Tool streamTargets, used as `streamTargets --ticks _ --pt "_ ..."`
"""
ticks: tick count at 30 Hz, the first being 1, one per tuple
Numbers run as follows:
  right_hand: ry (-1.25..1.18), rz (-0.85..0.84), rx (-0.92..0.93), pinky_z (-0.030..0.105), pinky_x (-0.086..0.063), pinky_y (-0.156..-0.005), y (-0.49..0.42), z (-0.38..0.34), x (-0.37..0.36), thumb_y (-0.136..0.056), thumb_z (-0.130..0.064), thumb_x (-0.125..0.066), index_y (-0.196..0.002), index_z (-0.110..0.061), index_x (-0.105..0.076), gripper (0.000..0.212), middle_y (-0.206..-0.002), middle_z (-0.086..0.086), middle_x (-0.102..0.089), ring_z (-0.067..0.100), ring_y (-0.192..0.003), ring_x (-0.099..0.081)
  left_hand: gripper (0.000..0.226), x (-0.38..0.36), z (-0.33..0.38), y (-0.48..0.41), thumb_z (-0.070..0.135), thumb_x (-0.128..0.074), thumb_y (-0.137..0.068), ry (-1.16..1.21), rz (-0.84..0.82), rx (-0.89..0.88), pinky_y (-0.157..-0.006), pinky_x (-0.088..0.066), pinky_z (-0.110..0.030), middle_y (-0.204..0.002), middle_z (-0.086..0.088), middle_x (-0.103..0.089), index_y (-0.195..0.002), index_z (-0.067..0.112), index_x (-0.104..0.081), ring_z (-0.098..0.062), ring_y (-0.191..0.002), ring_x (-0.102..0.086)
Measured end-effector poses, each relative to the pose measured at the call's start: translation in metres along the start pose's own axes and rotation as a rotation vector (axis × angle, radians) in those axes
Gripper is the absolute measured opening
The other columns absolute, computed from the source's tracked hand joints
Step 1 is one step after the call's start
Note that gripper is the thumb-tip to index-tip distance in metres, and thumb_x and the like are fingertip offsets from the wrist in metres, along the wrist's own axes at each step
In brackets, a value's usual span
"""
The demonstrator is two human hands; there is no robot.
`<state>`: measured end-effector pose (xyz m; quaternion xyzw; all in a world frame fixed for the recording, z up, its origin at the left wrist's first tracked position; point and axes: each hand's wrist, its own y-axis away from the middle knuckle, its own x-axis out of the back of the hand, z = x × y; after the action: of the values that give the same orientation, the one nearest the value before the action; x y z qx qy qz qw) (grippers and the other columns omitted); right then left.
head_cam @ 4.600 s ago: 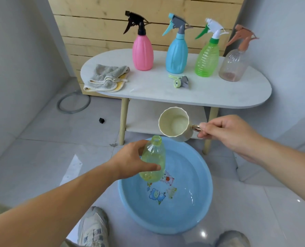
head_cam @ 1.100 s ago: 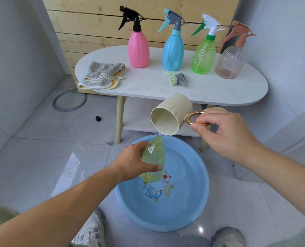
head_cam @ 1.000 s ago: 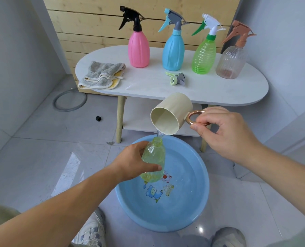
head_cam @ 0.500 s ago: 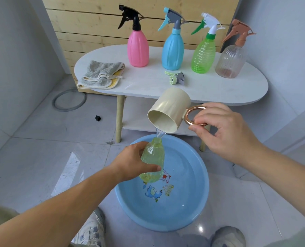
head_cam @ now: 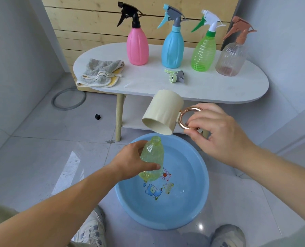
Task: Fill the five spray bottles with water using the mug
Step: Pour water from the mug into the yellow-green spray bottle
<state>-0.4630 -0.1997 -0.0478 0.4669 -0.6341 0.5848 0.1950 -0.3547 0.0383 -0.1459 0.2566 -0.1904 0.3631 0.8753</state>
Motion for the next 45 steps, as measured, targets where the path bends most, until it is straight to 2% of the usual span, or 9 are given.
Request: streamTargets --ticks 5,7,11,16,19,26,30,40,45 --pt "-0.294 -0.085 -0.578 0.018 -0.043 -0.070 0.001 0.005 -0.016 -0.092 -0.026 -0.067 -0.079 -0.019 -0.074 0.016 -0.073 -0.016 -0.070 -0.003 -0.076 -0.062 0.073 -0.002 -0.006 0.000 0.053 -0.095 -0.053 -0.025 0.003 0.001 -0.099 -0.059 -0.036 -0.107 0.019 -0.075 -0.117 0.039 -0.064 -0.002 -0.103 -0.071" --pt "-0.365 -0.186 -0.695 0.009 -0.034 -0.054 0.007 0.023 -0.031 -0.095 -0.027 -0.064 -0.081 -0.017 -0.074 0.020 -0.053 -0.025 -0.061 -0.008 -0.054 -0.054 0.062 -0.004 -0.010 -0.001 0.045 -0.098 -0.061 -0.038 0.005 0.004 -0.100 -0.058 -0.037 -0.106 0.019 -0.075 -0.112 0.043 -0.063 -0.003 -0.103 -0.071" --pt "-0.268 -0.364 -0.810 0.026 -0.029 -0.050 0.030 0.064 -0.075 -0.095 -0.038 -0.061 -0.080 0.000 -0.071 0.042 -0.050 0.000 -0.053 0.007 -0.048 -0.040 0.057 -0.011 -0.019 -0.003 0.044 -0.098 -0.063 -0.052 -0.003 0.030 -0.101 -0.057 -0.037 -0.105 0.021 -0.075 -0.103 0.051 -0.058 -0.002 -0.104 -0.071" --pt "-0.220 -0.475 -0.818 0.031 -0.030 -0.053 0.056 0.091 -0.136 -0.093 -0.037 -0.062 -0.069 -0.001 -0.062 0.044 -0.054 0.004 -0.045 0.018 -0.050 -0.038 0.065 -0.022 -0.032 -0.006 0.043 -0.098 -0.064 -0.063 -0.026 0.047 -0.103 -0.055 -0.032 -0.108 0.024 -0.072 -0.115 0.047 -0.059 0.004 -0.109 -0.066" --pt "-0.213 -0.521 -0.767 0.032 -0.037 -0.054 0.070 0.095 -0.162 -0.093 -0.036 -0.063 -0.075 -0.011 -0.072 0.032 -0.064 0.003 -0.064 0.024 -0.058 -0.051 0.068 -0.029 -0.043 -0.008 0.052 -0.094 -0.055 -0.033 -0.036 0.059 -0.100 -0.058 -0.034 -0.108 0.027 -0.073 -0.114 0.051 -0.061 0.008 -0.110 -0.066" --pt "-0.074 -0.759 -0.546 0.039 -0.045 -0.089 0.098 0.117 -0.203 -0.098 -0.036 -0.053 -0.083 -0.019 -0.072 0.030 -0.075 -0.008 -0.058 0.025 -0.090 -0.051 0.074 -0.043 -0.064 -0.023 0.043 -0.097 -0.058 -0.012 -0.059 0.115 -0.099 -0.059 -0.037 -0.112 0.026 -0.073 -0.125 0.039 -0.066 0.006 -0.111 -0.067" --pt "-0.072 -0.774 -0.481 0.037 -0.044 -0.086 0.103 0.118 -0.209 -0.098 -0.033 -0.055 -0.074 -0.023 -0.066 0.028 -0.063 -0.020 -0.038 0.026 -0.090 -0.049 0.068 -0.044 -0.068 -0.029 0.034 -0.099 -0.065 -0.019 -0.052 0.114 -0.099 -0.059 -0.034 -0.112 0.024 -0.074 -0.123 0.041 -0.064 0.009 -0.108 -0.066" --pt "-0.126 -0.805 -0.542 0.031 -0.037 -0.073 0.100 0.113 -0.214 -0.097 -0.035 -0.057 -0.067 -0.013 -0.059 0.038 -0.066 -0.007 -0.047 0.018 -0.089 -0.043 0.066 -0.042 -0.072 -0.029 0.036 -0.098 -0.066 -0.009 -0.048 0.115 -0.099 -0.059 -0.032 -0.113 0.025 -0.073 -0.118 0.050 -0.060 0.011 -0.108 -0.065" --pt "-0.151 -0.811 -0.566 0.030 -0.035 -0.072 0.100 0.108 -0.217 -0.097 -0.037 -0.058 -0.064 -0.022 -0.053 0.037 -0.067 -0.008 -0.046 0.016 -0.088 -0.042 0.065 -0.040 -0.072 -0.030 0.041 -0.098 -0.061 0.022 -0.032 0.112 -0.100 -0.059 -0.038 -0.112 0.025 -0.074 -0.113 0.055 -0.061 0.006 -0.110 -0.067"
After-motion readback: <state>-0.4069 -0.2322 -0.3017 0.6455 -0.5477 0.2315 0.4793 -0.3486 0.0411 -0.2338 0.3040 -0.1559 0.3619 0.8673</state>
